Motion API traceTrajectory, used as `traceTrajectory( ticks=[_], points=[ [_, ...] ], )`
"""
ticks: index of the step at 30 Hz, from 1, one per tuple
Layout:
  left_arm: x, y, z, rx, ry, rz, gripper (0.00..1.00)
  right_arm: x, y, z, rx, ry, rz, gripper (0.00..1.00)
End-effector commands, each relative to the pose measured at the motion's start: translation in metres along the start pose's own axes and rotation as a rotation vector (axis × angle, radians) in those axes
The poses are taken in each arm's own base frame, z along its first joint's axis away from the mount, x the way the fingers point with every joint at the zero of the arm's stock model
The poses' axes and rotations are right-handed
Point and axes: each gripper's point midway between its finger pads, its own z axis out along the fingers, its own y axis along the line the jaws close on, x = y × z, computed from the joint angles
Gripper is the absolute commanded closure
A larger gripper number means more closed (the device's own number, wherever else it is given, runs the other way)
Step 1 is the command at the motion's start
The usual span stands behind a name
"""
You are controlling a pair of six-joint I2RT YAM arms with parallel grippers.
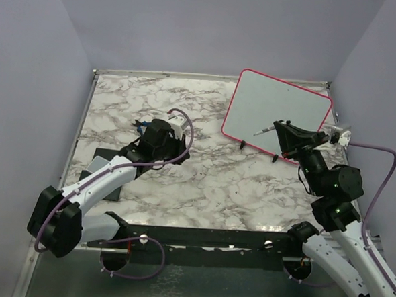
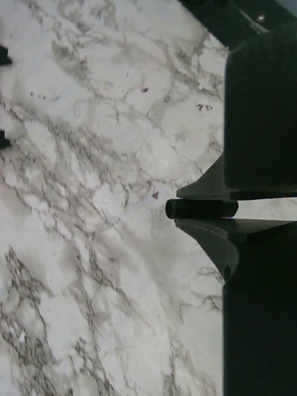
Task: Write a sentence on the whiteboard
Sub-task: Place the pen cap at the center of the board.
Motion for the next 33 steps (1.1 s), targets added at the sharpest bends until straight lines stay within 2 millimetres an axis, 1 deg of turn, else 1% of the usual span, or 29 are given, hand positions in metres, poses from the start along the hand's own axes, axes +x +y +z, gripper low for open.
traceTrajectory(
  ticks=[1,3,5,8,12,16,18,19,20,21,23,24,25,27,28,33],
  points=[
    [0.010,0.048,0.001,-0.260,0.029,-0.071,1.00,0.017,-0.034,0.006,0.123,0.001,-0.150,0.99],
    [0.020,0.052,0.007,-0.266,0.075,-0.079,1.00,0.021,-0.043,0.009,0.154,-0.015,-0.190,0.99],
    [0.027,0.053,0.014,-0.261,0.111,-0.088,1.00,0.026,-0.049,0.015,0.171,-0.019,-0.220,0.99],
    [0.033,0.055,0.019,-0.265,0.139,-0.095,1.00,0.032,-0.051,0.028,0.168,-0.025,-0.256,0.99],
    [0.049,0.059,0.025,-0.264,0.201,-0.111,0.97,0.038,-0.056,0.041,0.182,-0.042,-0.284,0.99],
    [0.056,0.061,0.029,-0.269,0.234,-0.112,0.93,0.048,-0.061,0.058,0.199,-0.038,-0.332,0.99],
    [0.057,0.062,0.031,-0.269,0.240,-0.112,0.84,0.053,-0.062,0.066,0.204,-0.043,-0.338,0.99],
    [0.058,0.062,0.031,-0.268,0.244,-0.112,0.78,0.057,-0.064,0.069,0.211,-0.044,-0.343,0.99],
    [0.059,0.062,0.032,-0.269,0.246,-0.113,0.68,0.061,-0.066,0.074,0.217,-0.041,-0.348,0.99],
    [0.059,0.062,0.032,-0.269,0.250,-0.113,0.56,0.064,-0.067,0.078,0.221,-0.037,-0.351,0.99],
    [0.058,0.062,0.032,-0.271,0.248,-0.112,0.30,0.071,-0.069,0.087,0.224,-0.031,-0.355,0.99],
    [0.057,0.063,0.031,-0.276,0.244,-0.109,0.21,0.074,-0.070,0.091,0.229,-0.032,-0.356,0.99],
    [0.055,0.064,0.031,-0.282,0.240,-0.107,0.14,0.075,-0.070,0.096,0.230,-0.036,-0.357,0.99],
    [0.049,0.065,0.028,-0.289,0.222,-0.100,0.04,0.078,-0.073,0.105,0.241,-0.040,-0.365,0.99],
    [0.045,0.066,0.027,-0.294,0.208,-0.098,0.01,0.081,-0.075,0.109,0.245,-0.040,-0.370,0.99],
    [0.019,0.065,0.012,-0.314,0.101,-0.077,0.01,0.086,-0.083,0.127,0.282,-0.059,-0.400,0.99]
  ],
)
